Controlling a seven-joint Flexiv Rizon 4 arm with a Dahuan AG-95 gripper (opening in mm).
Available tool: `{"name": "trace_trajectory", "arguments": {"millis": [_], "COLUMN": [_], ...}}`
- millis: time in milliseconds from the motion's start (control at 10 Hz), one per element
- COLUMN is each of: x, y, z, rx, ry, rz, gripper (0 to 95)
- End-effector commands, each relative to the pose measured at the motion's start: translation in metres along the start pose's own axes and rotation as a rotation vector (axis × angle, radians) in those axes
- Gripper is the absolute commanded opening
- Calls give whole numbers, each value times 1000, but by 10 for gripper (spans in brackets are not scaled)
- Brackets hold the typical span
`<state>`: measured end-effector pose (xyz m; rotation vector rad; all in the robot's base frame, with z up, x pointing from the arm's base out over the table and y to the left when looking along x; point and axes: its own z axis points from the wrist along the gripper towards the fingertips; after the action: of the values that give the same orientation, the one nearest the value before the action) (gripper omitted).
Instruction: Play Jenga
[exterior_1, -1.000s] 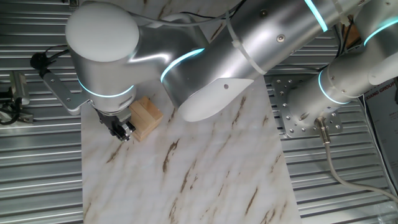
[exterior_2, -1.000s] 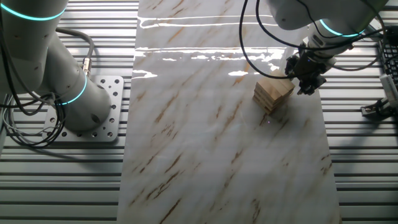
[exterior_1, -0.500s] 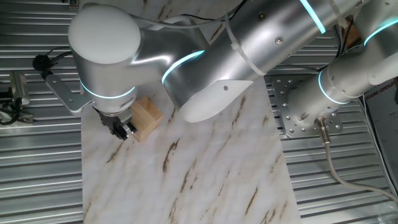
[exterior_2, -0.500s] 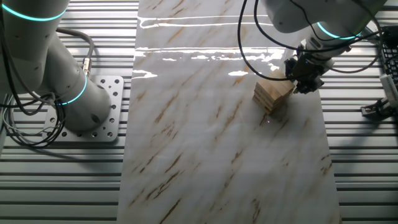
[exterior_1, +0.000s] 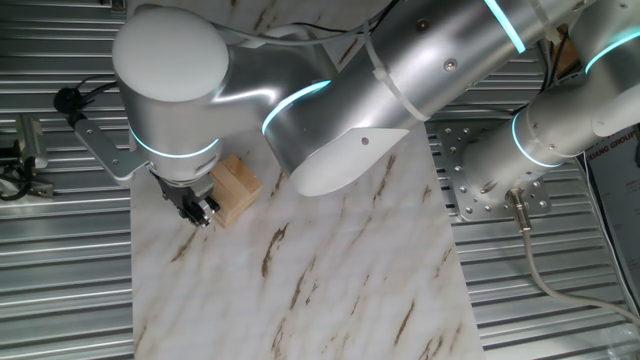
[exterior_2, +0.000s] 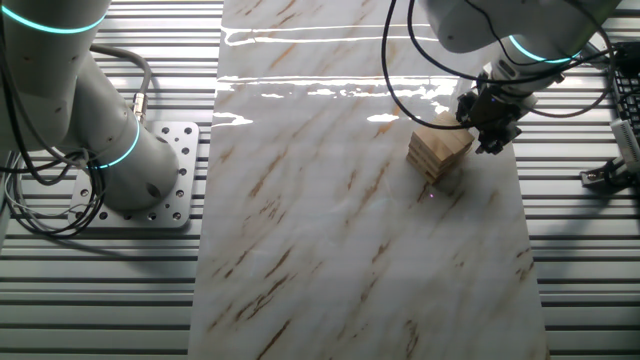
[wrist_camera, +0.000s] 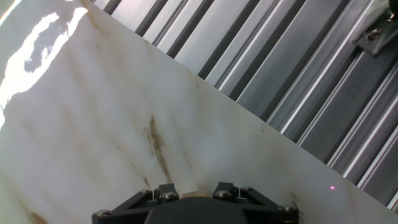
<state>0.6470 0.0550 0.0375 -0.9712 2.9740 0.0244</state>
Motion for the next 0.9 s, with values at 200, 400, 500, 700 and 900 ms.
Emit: {"name": "trace_trajectory", "arguments": {"millis": [200, 400, 500, 700, 900], "x": [0, 0, 0, 0, 0], "y": [0, 0, -1, -1, -1], "z": [0, 1, 1, 2, 2], "rx": [0, -1, 0, 0, 0], "ry": [-1, -2, -2, -1, 0], "rz": [-5, -6, -6, -8, -8], "gripper": [380, 380, 380, 380, 380]}}
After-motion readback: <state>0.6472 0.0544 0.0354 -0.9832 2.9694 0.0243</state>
